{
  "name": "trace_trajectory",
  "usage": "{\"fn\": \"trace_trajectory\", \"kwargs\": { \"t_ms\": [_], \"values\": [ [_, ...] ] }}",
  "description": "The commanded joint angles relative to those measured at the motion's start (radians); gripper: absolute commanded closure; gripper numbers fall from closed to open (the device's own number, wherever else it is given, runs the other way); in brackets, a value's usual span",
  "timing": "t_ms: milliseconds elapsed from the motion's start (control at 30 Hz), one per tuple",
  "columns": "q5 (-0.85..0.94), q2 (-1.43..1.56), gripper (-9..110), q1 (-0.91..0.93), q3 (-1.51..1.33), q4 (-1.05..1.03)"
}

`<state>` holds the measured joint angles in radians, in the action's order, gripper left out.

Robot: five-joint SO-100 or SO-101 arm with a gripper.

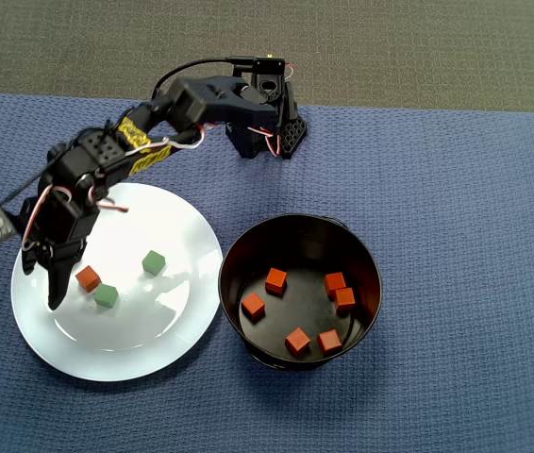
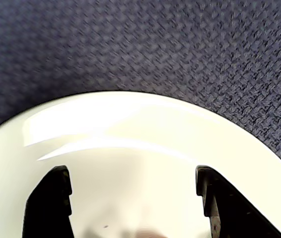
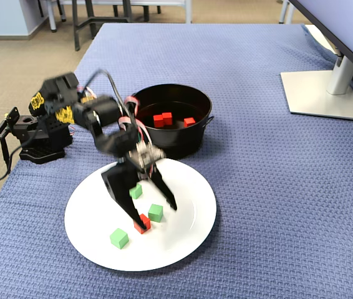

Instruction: Pick up the red cubes from the white plate and place them in the black recipient

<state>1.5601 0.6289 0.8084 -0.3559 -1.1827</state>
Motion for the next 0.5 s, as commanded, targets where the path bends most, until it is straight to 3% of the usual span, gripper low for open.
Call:
{"fn": "trace_trajectory", "kwargs": {
  "t_ms": [0, 467],
  "values": [
    [0.048, -0.11, 77, 0.02, 0.225, -0.051],
    [0.044, -0.133, 79, 0.028, 0.032, -0.005]
  ]
}}
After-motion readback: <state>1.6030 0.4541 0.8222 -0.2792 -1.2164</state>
